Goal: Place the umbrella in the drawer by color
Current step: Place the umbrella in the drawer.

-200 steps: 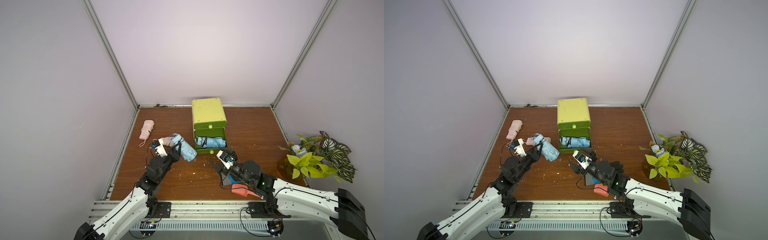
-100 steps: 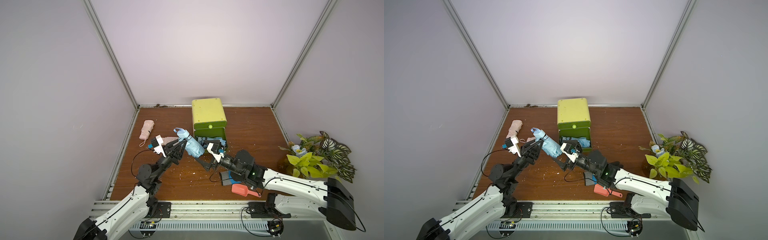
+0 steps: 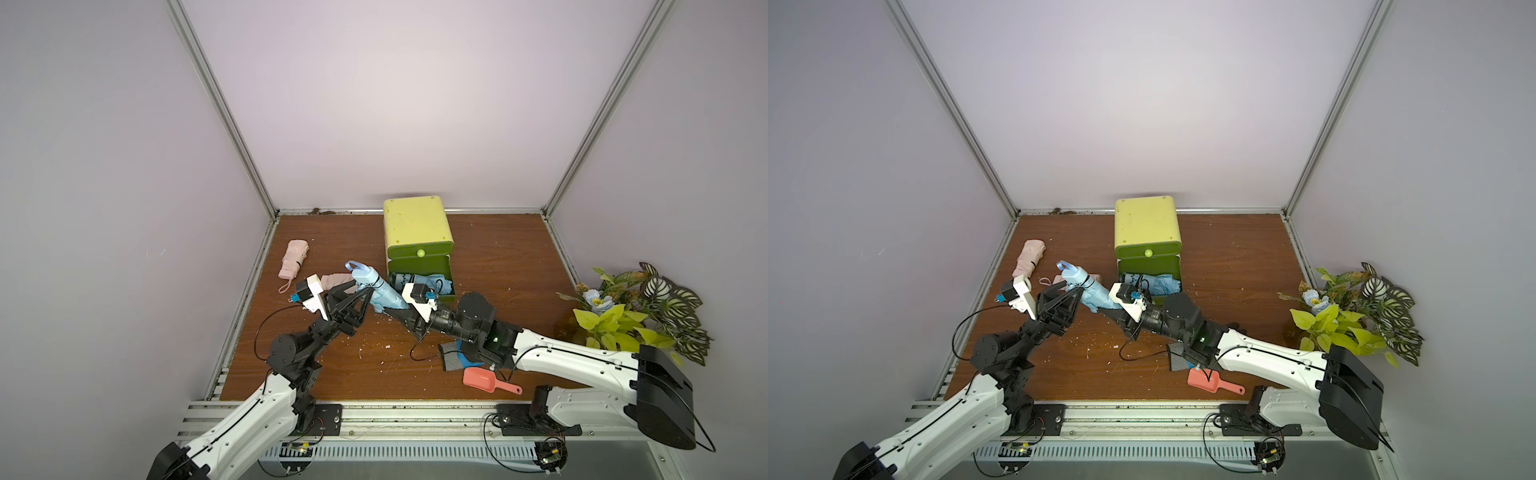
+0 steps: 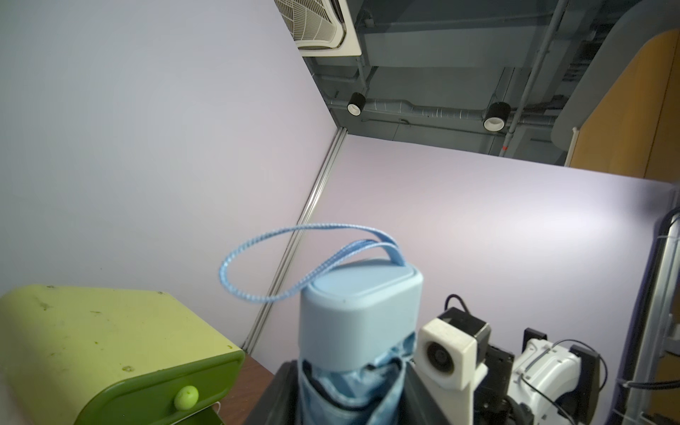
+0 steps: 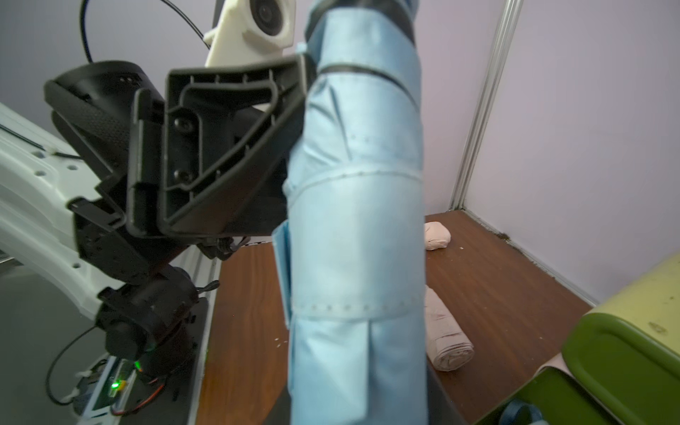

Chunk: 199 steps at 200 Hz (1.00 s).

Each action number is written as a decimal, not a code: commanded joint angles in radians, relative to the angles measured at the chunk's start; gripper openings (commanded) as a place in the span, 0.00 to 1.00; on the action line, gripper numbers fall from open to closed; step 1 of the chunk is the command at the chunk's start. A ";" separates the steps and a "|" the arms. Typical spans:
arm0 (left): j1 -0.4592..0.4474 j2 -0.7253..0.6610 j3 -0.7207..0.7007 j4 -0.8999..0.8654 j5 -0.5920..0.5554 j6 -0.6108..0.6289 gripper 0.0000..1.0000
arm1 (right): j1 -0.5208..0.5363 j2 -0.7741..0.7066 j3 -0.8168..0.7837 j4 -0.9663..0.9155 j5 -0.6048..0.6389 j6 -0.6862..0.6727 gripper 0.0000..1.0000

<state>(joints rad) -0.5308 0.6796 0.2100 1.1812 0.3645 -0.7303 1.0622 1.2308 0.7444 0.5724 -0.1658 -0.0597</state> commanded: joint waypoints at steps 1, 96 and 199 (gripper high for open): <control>-0.011 -0.014 0.003 0.059 -0.036 -0.018 0.68 | -0.003 -0.050 0.063 -0.070 -0.024 -0.023 0.06; -0.012 -0.166 0.596 -1.491 -0.716 0.322 0.99 | -0.004 0.043 0.538 -1.335 0.856 -0.421 0.00; -0.012 -0.243 0.511 -1.470 -0.625 0.332 0.99 | 0.001 0.367 0.862 -1.876 0.921 -0.359 0.00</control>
<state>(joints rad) -0.5323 0.4622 0.7280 -0.2775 -0.2703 -0.4126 1.0588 1.5764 1.5318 -1.1984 0.6792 -0.4503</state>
